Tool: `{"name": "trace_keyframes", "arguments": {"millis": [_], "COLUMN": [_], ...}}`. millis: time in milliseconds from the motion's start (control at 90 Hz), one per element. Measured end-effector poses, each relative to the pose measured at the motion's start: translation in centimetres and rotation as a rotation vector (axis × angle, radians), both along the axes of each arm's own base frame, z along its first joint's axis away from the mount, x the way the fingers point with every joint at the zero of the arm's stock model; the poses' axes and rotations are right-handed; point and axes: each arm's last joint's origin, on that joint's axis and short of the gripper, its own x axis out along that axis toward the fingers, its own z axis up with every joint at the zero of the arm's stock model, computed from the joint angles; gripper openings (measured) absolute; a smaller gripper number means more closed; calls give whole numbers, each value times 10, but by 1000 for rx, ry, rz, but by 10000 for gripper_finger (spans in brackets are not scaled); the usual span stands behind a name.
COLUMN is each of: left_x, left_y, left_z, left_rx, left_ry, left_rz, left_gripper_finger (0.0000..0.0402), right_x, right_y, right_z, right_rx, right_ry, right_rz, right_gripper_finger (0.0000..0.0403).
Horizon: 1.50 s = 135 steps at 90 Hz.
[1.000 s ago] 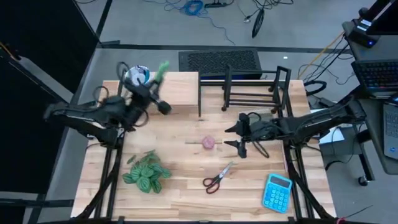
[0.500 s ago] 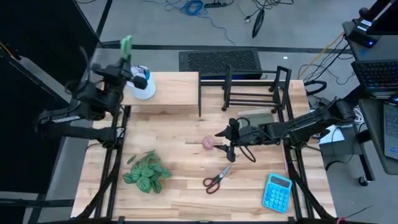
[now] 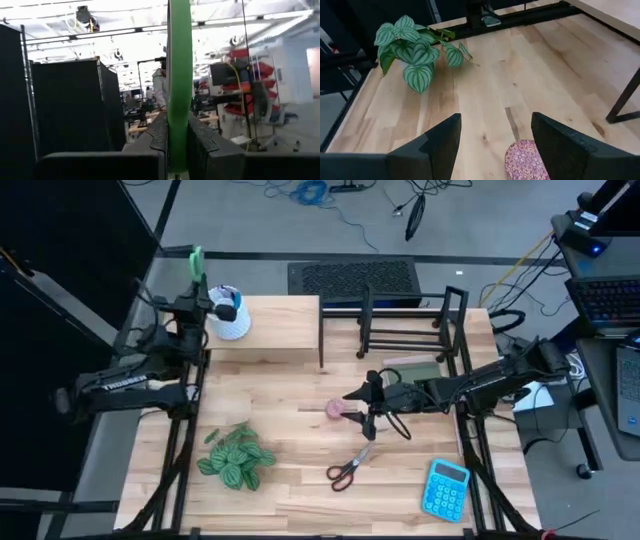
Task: Stock shelves
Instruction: Put the green scissors into the white pen holder, then put the black scissors into the white pen holder
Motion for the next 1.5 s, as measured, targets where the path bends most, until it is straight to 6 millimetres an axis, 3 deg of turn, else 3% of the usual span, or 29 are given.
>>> {"name": "trace_keyframes", "arguments": {"millis": [222, 500, 944, 1178, 1500], "left_x": [-3, -2, 5, 3, -7], "left_y": [16, 38, 43, 41, 20], "left_z": [-25, -38, -54, -52, -35], "left_rx": [-24, -36, -162, -149, -70], "left_ry": [-69, -139, -29, -19, -31], "left_rz": [-56, -113, -101, -99, -151], "left_gripper_finger": [14, 13, 25, 62, 165], "right_x": [0, 0, 0, -1, -1], "right_y": [0, 0, 0, 0, 1], "right_z": [0, 0, -1, -2, -2], "right_rx": [36, 69, 73, 71, 78], "right_ry": [-1, -7, 0, 19, 24], "right_rz": [-16, -34, -32, -29, 5], "right_gripper_finger": [224, 224, 224, 224, 224]}}
